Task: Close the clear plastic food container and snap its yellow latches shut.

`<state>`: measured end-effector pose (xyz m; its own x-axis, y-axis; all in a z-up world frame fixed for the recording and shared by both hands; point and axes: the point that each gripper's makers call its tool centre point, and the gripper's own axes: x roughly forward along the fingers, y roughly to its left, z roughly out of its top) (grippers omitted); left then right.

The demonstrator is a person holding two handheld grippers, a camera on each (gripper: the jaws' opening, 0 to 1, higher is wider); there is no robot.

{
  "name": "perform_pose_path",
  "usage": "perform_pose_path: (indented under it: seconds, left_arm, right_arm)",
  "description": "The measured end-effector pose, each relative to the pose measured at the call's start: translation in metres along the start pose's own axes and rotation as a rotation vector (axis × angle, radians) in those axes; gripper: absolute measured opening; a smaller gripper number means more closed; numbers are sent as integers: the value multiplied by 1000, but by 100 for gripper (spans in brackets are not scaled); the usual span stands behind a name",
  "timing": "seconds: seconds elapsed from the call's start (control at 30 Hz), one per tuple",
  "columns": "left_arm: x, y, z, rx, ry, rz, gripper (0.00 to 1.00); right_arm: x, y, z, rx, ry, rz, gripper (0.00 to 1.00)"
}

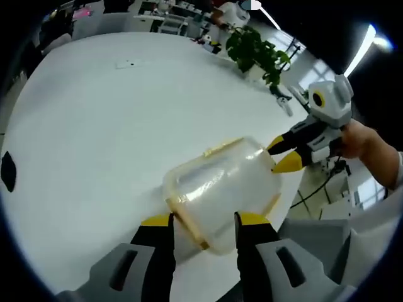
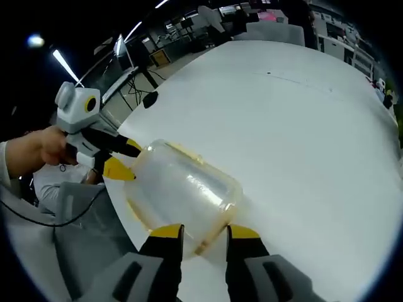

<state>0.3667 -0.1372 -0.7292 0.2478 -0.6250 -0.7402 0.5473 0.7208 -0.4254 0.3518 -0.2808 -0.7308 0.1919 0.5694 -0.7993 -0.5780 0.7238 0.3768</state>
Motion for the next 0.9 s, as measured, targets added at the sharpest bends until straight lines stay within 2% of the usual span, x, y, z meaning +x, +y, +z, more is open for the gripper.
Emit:
perform_pose_path:
  seconds: [0.1, 0.13, 0.27, 0.37, 0.47, 0.53, 0.6, 0.63, 0.67, 0.73, 0.83, 0.9]
  left_arm:
    - [-7, 3, 3, 44, -5, 17, 36]
    - [-10, 7, 4, 83, -3, 33, 36]
    - [-19, 13, 13, 197, -13, 75, 33]
    - [-21, 6, 22, 283, -28, 60, 30]
    - [-20, -3, 25, 354, -29, 36, 27]
    - [-19, -7, 27, 381, -28, 39, 25]
    - [-17, -16, 24, 416, -5, -2, 13]
    - [-16, -22, 25, 439, -16, -29, 9]
    - [-14, -24, 26, 458, -17, -29, 6]
    - [-10, -29, 25, 486, -8, -33, 8]
    - [-3, -37, 25, 527, -3, -55, 1]
    - [-1, -42, 28, 560, -16, -57, 0]
  right_arm:
    - [-7, -5, 3, -54, 0, -39, 24]
    - [-10, -7, 4, -69, -5, -47, 23]
    - [-18, -1, 16, -141, -63, -6, 18]
    - [-22, -8, 19, -192, -54, -50, 14]
    - [-24, -8, 23, -234, -58, -58, 12]
    - [-25, -6, 28, -257, -68, -58, 10]
    - [-25, -3, 33, -287, -77, -62, 9]
    - [-24, -2, 35, -299, -83, -65, 8]
    - [-24, 0, 38, -317, -90, -65, 6]
    - [-21, 6, 42, -350, -102, -54, 4]
    - [-16, 17, 45, -386, -96, -30, 4]
    - [-14, 21, 48, -427, -96, -28, 2]
